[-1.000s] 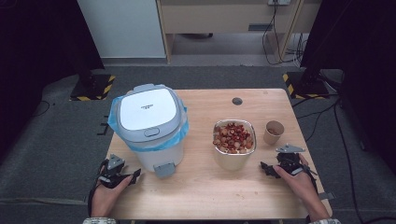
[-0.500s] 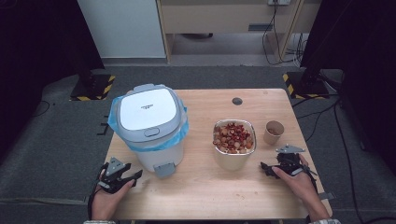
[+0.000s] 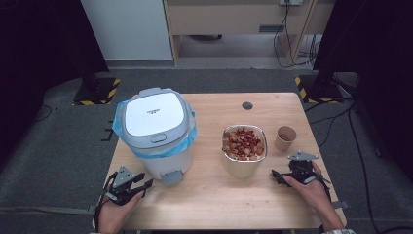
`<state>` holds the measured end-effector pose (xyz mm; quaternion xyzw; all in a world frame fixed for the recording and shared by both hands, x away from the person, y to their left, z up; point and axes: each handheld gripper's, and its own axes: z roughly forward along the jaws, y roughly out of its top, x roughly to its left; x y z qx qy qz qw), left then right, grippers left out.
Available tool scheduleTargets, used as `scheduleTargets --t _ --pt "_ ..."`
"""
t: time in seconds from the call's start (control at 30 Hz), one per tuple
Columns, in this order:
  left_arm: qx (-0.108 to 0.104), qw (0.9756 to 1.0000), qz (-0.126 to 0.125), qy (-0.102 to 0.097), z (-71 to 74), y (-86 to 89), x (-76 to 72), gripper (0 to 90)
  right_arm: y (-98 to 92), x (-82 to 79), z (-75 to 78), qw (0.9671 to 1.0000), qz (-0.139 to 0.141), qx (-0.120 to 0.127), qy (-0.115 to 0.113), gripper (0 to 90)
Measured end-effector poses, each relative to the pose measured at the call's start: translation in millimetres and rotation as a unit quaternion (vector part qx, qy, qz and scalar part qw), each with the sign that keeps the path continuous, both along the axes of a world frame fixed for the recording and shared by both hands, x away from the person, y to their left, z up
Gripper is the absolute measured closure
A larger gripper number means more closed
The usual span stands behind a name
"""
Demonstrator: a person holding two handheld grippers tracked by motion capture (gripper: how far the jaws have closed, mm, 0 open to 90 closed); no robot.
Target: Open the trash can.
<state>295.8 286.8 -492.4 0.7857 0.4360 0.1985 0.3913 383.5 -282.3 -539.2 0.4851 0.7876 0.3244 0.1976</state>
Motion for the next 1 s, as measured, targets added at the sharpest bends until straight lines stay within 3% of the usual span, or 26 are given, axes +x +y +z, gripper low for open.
scheduleTargets --t 0.17,0.43,0.77,0.9,1.0 --pt "-0.011 0.9999 -0.003 -0.005 2.9 -3.0 -1.9 55.7 0.0 0.0 0.0 1.0 0.0 0.0 0.0 0.9" --pt "-0.003 0.9996 -0.028 -0.009 3.9 -17.5 -1.3 57.0 0.0 0.0 0.0 1.0 0.0 -0.001 -0.001 0.8" --pt "-0.007 0.9993 -0.037 -0.007 3.8 -23.6 1.0 58.9 0.2 -0.2 0.1 1.0 0.0 -0.002 -0.001 0.8" --pt "-0.007 0.9989 -0.046 -0.009 3.4 -30.0 3.6 64.0 0.3 -0.3 0.1 1.0 -0.001 -0.001 0.0 0.8" --pt "0.0 0.9982 -0.06 -0.01 2.5 -39.1 5.8 72.8 0.4 -0.3 0.1 1.0 -0.001 -0.001 0.0 0.8"
